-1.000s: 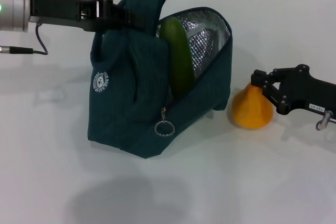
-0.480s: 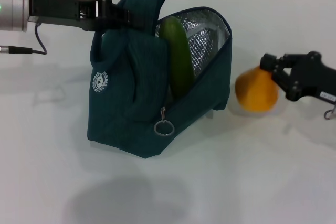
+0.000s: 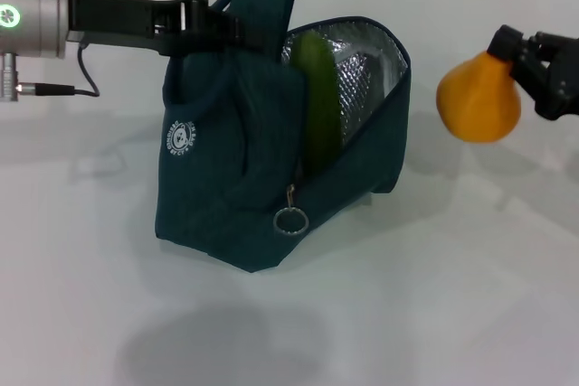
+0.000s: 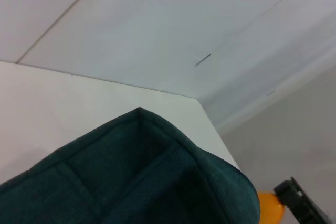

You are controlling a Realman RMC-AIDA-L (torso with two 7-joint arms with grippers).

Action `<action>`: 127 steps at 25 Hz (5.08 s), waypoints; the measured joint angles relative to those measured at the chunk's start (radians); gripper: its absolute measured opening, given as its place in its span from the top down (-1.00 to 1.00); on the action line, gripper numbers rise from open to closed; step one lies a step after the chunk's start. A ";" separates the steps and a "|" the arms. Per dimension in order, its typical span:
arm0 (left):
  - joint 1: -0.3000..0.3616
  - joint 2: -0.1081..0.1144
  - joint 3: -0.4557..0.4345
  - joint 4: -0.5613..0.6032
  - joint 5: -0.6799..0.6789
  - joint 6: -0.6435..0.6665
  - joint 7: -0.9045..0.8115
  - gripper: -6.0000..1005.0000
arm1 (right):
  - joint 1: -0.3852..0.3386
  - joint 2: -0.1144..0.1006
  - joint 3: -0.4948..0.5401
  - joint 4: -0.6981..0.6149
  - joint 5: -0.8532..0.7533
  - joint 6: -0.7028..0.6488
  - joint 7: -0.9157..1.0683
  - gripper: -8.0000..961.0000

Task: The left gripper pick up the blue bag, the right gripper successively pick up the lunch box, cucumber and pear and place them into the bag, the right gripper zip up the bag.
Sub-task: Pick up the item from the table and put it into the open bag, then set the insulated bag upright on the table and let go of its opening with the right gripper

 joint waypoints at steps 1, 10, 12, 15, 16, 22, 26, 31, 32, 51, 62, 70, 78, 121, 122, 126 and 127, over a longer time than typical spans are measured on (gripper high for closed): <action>0.000 -0.001 0.002 -0.003 -0.001 -0.006 0.001 0.91 | 0.003 0.000 0.005 0.000 0.000 -0.004 0.005 0.90; 0.031 0.006 -0.003 -0.006 -0.040 -0.011 0.006 0.91 | 0.068 0.002 0.011 -0.033 0.013 -0.046 0.074 0.91; 0.036 0.007 -0.003 -0.006 -0.043 -0.009 0.012 0.91 | 0.103 0.003 0.008 -0.046 0.013 -0.054 0.097 0.91; 0.044 0.007 -0.004 -0.006 -0.045 -0.006 0.020 0.91 | 0.163 0.004 0.002 -0.042 0.014 -0.058 0.121 0.91; 0.047 0.007 -0.004 -0.006 -0.045 -0.006 0.022 0.91 | 0.187 0.005 -0.002 -0.036 0.013 -0.057 0.126 0.91; 0.055 0.008 -0.004 -0.012 -0.047 -0.005 0.037 0.91 | 0.297 0.014 -0.061 0.005 0.013 0.000 0.137 0.91; 0.054 0.008 -0.004 -0.013 -0.048 -0.006 0.040 0.91 | 0.355 0.018 -0.143 0.031 0.014 0.044 0.139 0.91; 0.045 0.007 -0.004 -0.013 -0.048 -0.006 0.040 0.91 | 0.377 0.019 -0.266 0.029 0.057 0.117 0.135 0.91; 0.045 0.007 -0.004 -0.013 -0.048 -0.006 0.040 0.91 | 0.382 0.019 -0.282 0.027 0.061 0.127 0.133 0.91; 0.043 0.008 -0.005 -0.013 -0.049 -0.009 0.037 0.91 | 0.302 0.015 -0.370 -0.001 0.186 0.124 0.169 0.57; 0.043 0.010 -0.005 -0.013 -0.050 -0.009 0.037 0.91 | 0.107 -0.003 -0.260 0.018 0.301 0.149 0.492 -0.25; 0.040 0.007 -0.004 -0.013 -0.050 -0.008 0.039 0.91 | 0.090 -0.008 -0.262 0.182 0.294 0.150 0.714 -0.36; 0.030 0.002 0.000 -0.013 -0.049 -0.009 0.039 0.91 | 0.146 0.014 -0.356 0.216 0.274 0.154 0.798 -0.35; 0.028 -0.008 0.006 -0.013 -0.054 0.058 0.034 0.91 | 0.128 -0.011 -0.410 0.142 0.273 0.041 0.742 0.91; 0.028 -0.008 0.006 -0.013 -0.058 0.066 0.032 0.91 | 0.127 -0.015 -0.401 0.137 0.271 0.023 0.730 0.92; 0.026 -0.013 0.006 -0.013 -0.078 0.110 0.019 0.91 | 0.120 -0.038 -0.361 0.132 0.270 -0.077 0.689 0.94; 0.025 -0.017 0.007 -0.013 -0.082 0.120 0.016 0.91 | 0.116 -0.042 -0.350 0.131 0.270 -0.101 0.681 0.94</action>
